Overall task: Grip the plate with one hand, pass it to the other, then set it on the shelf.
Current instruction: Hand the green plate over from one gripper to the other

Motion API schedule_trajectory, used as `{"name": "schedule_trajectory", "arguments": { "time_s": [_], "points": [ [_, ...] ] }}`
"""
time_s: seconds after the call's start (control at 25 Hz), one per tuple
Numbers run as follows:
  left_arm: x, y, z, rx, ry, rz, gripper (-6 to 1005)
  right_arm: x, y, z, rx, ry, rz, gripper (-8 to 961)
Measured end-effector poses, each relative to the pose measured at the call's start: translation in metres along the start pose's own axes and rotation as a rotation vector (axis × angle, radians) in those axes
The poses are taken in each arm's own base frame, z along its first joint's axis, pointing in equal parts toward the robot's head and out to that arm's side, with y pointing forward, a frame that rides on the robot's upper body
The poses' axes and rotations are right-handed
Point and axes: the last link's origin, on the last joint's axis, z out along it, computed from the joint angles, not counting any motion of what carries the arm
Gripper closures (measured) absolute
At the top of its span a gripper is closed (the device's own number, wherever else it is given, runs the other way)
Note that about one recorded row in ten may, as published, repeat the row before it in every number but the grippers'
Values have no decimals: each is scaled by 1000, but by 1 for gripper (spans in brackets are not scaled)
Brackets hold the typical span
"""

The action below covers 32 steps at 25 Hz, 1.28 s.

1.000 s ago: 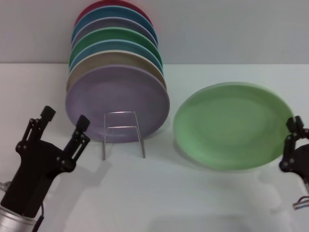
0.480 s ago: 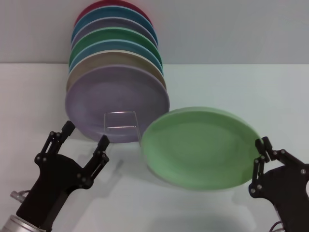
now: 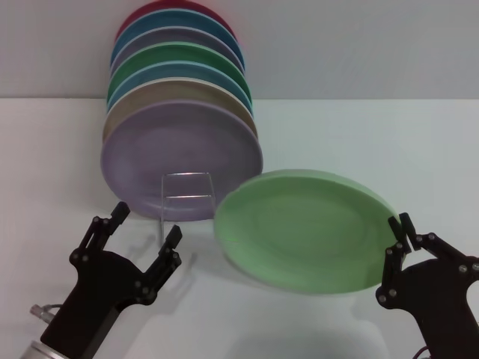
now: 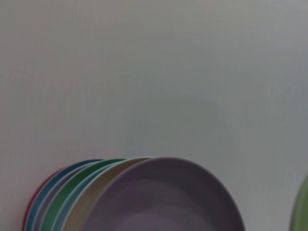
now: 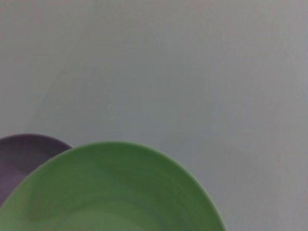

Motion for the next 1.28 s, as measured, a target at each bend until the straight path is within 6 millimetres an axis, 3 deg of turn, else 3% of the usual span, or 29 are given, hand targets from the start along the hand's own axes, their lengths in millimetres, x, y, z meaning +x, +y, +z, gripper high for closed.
{"name": "schedule_trajectory", "arguments": {
  "time_s": [0.68,1.28],
  "points": [
    [-3,18,1,-63,-25,-34,244,-3,8,13,-48,-21,-35,915],
    [-5,18,14,-78,-46,-43,266,-7,15,18,-85,-38,-22,911]
  ]
}}
